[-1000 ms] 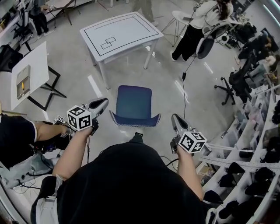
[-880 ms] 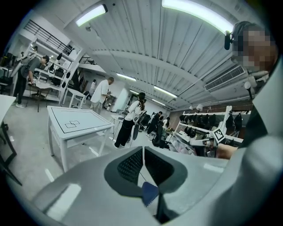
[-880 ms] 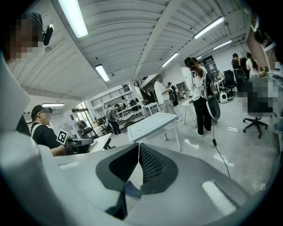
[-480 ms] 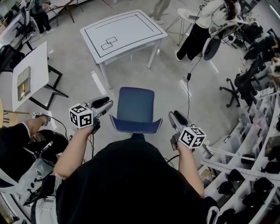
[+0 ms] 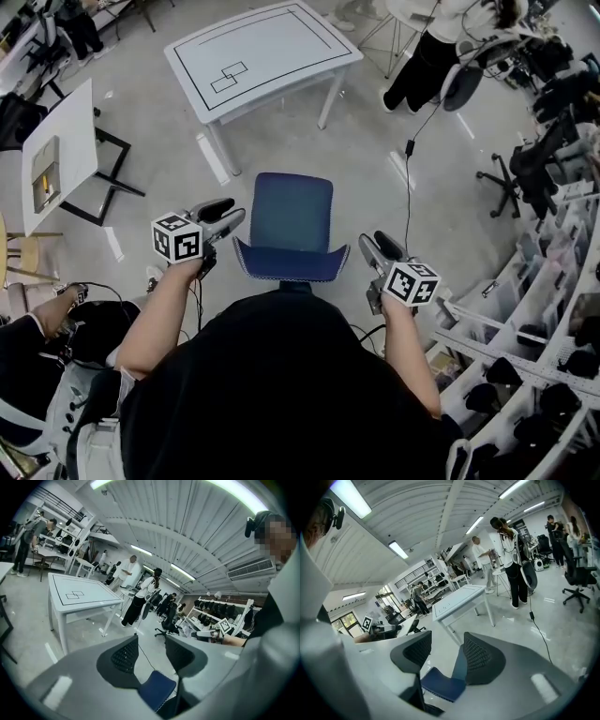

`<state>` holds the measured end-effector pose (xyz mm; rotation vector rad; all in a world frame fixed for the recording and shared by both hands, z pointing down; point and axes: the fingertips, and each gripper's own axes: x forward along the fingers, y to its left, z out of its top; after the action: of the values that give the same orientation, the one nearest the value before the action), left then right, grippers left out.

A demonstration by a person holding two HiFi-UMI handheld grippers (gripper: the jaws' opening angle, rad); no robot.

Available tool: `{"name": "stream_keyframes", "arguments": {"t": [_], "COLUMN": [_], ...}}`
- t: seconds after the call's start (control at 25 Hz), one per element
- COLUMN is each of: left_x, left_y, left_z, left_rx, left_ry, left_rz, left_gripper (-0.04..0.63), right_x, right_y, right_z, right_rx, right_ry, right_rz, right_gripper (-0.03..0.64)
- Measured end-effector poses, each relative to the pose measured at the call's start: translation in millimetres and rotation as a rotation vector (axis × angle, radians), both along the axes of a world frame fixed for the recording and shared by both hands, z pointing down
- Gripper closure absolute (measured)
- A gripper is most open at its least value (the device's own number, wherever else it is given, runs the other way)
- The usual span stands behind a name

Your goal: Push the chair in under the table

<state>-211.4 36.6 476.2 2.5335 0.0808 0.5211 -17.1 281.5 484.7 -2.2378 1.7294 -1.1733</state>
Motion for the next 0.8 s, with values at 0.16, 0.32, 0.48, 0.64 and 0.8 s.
{"name": "stream_keyframes", "arguments": {"t": [0.16,0.32,0.48,0.64,0.8], "left_x": [-3,-12,-17,-22,-30], "left_y": [-6,-13,-15,-14,-12], "left_z": [28,57,89,124,165], "left_rx": [-0.027,-0.051,-0.086,-0.122,-0.15], "left_ry": [-0.059,-0.13,-0.191,-0.264,-0.353], "left_rz": [-0.027,-0.044,-0.051,-0.054,-0.069], "left_gripper": [0.399,0.385,0.378,0.364,0.351], "right_x": [6,8,11,12,9], "right_y": [3,4,11,16,26], "right_z": [27,61,103,144,186], "right_rx": [-0.052,-0.112,-0.183,-0.254,-0.337], "right_ry": [-0.033,-0.075,-0.119,-0.168,-0.21], "right_rz": [-0.001,0.005,0.013,0.019,0.018], "right_gripper": [0.36,0.353,0.347,0.344,0.339]}}
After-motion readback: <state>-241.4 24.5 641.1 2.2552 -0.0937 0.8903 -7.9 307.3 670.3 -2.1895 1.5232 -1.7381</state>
